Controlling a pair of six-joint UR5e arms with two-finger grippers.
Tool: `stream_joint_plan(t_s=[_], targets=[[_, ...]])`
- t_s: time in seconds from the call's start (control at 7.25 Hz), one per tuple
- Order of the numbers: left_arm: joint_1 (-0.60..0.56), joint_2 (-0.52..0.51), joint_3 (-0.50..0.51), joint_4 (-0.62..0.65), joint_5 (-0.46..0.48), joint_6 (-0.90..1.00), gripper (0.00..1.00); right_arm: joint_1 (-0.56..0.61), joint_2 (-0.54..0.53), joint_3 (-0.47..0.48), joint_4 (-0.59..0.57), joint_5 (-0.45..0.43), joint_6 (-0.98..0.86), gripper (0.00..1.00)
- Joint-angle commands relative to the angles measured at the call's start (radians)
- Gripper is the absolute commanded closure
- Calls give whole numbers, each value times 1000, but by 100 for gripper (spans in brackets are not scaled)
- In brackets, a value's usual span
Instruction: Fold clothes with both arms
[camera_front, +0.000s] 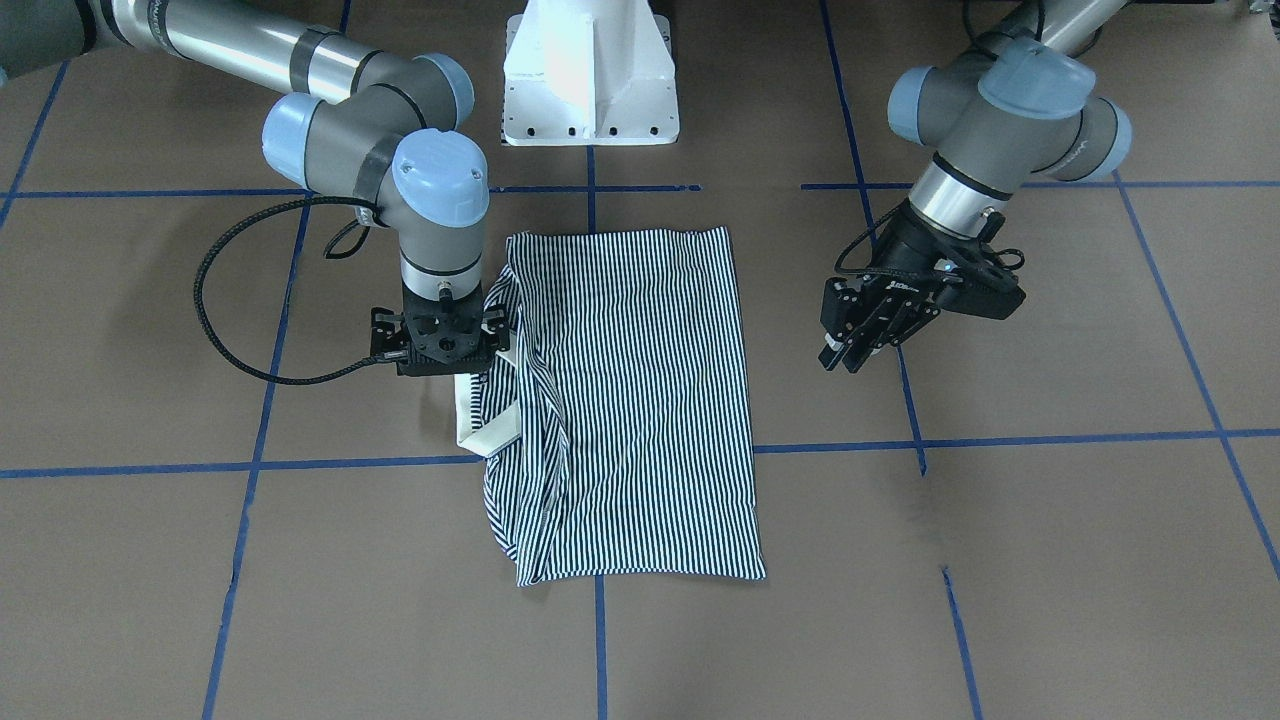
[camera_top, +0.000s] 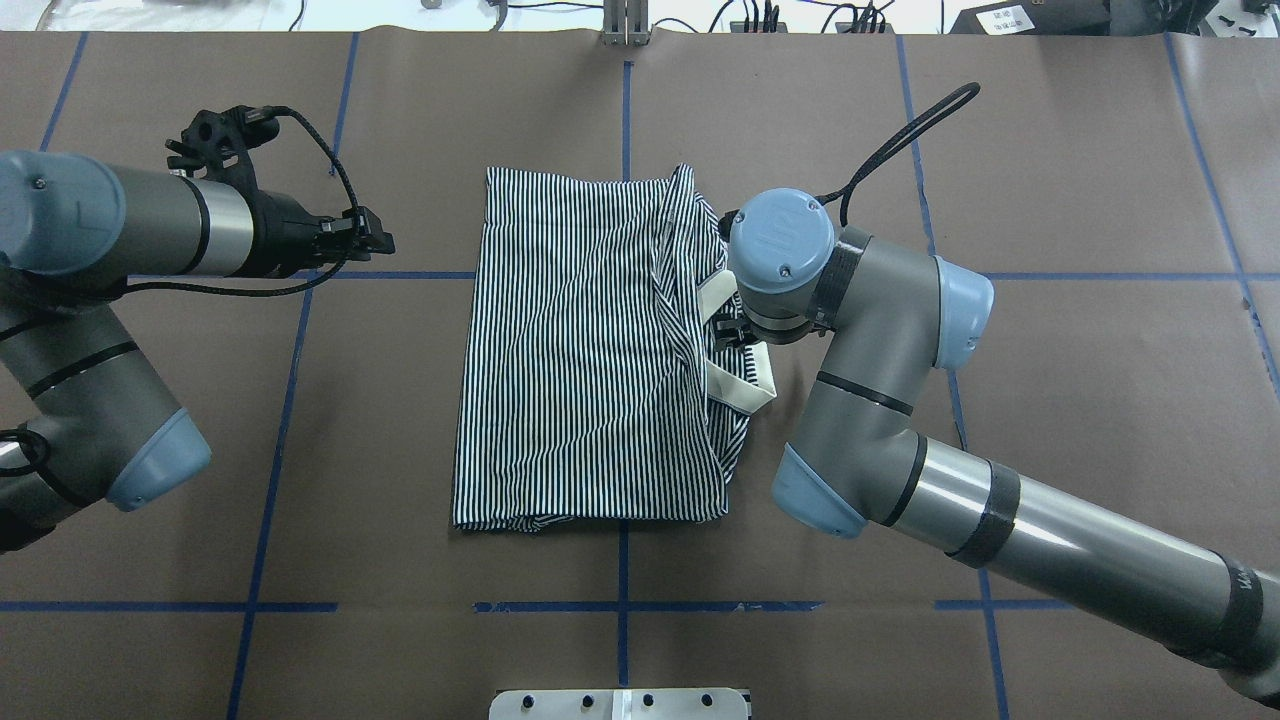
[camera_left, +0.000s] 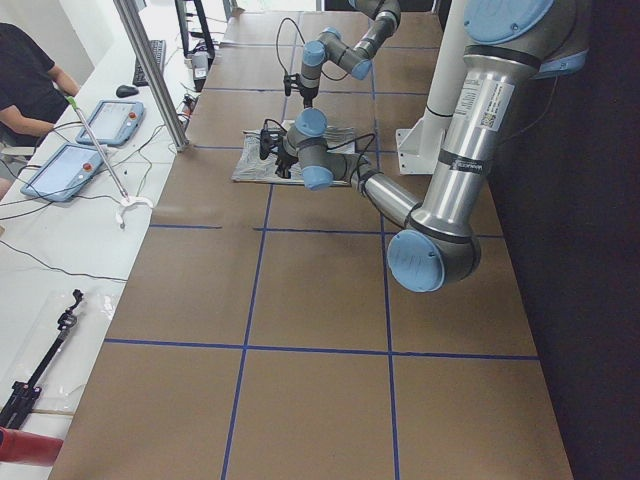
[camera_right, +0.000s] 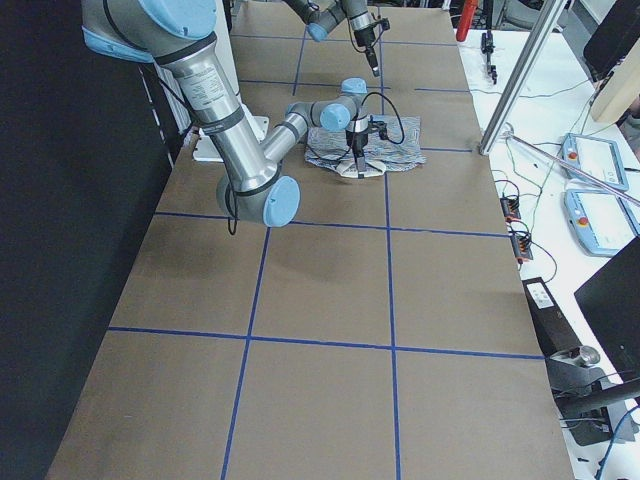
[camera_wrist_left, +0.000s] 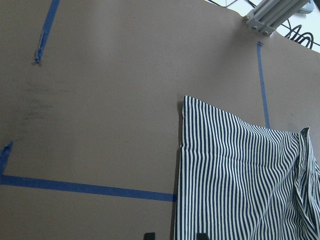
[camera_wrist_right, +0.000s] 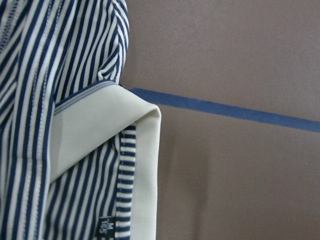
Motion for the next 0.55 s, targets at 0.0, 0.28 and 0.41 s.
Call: stream_joint_plan(t_s=[0.0, 0.28, 0.41], targets=[[-13, 4, -13, -1, -33, 0, 61, 6, 100, -60, 8, -6, 14, 0], [-14, 7, -13, 0, -35, -2, 61, 6, 247, -277, 102, -9, 51, 0], [-13, 7, -13, 0, -35, -2, 61, 7, 260, -350, 191, -10, 68, 0]])
